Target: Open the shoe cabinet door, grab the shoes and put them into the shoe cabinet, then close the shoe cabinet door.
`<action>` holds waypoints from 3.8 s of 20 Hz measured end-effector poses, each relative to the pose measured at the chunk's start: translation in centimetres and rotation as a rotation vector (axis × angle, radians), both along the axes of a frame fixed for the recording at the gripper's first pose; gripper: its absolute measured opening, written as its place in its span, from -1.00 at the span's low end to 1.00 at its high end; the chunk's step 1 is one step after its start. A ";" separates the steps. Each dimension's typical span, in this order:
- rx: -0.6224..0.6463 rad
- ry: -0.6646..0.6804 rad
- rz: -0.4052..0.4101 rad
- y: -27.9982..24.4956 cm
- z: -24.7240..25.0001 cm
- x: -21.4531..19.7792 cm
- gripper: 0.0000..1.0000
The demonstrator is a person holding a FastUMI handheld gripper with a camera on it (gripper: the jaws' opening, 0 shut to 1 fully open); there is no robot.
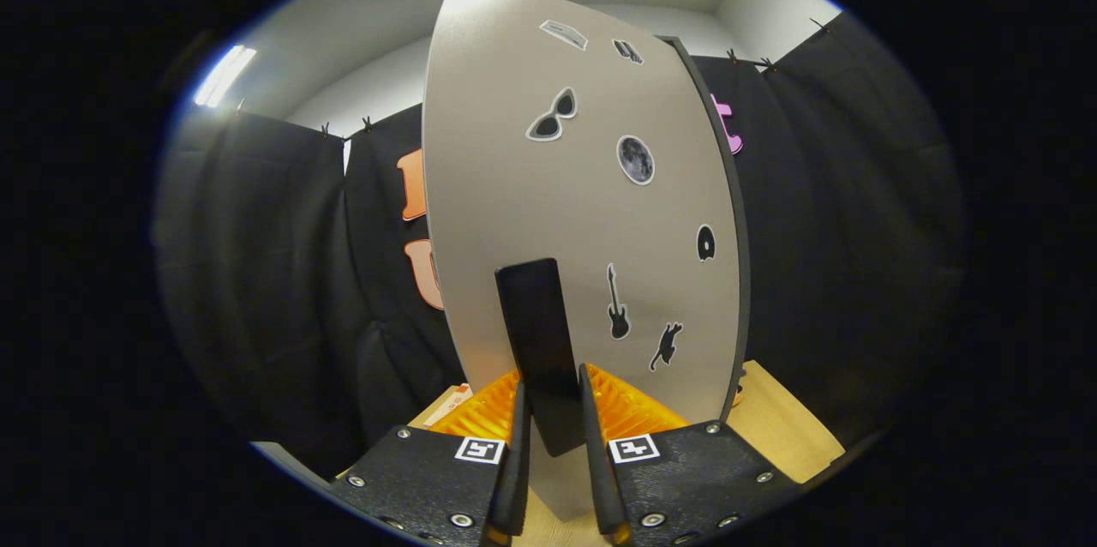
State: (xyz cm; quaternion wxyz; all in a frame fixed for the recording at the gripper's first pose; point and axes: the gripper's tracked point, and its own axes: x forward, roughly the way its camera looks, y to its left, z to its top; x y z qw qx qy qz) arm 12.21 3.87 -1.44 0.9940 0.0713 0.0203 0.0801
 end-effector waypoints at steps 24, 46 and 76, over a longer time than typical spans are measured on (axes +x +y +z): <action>0.021 0.003 -0.068 -9.8 -1.0 -3.9 -0.40; 0.025 -0.002 -0.198 -20.8 -2.2 -6.4 -0.53; -0.081 0.016 -0.165 -7.2 -4.9 -9.3 -0.52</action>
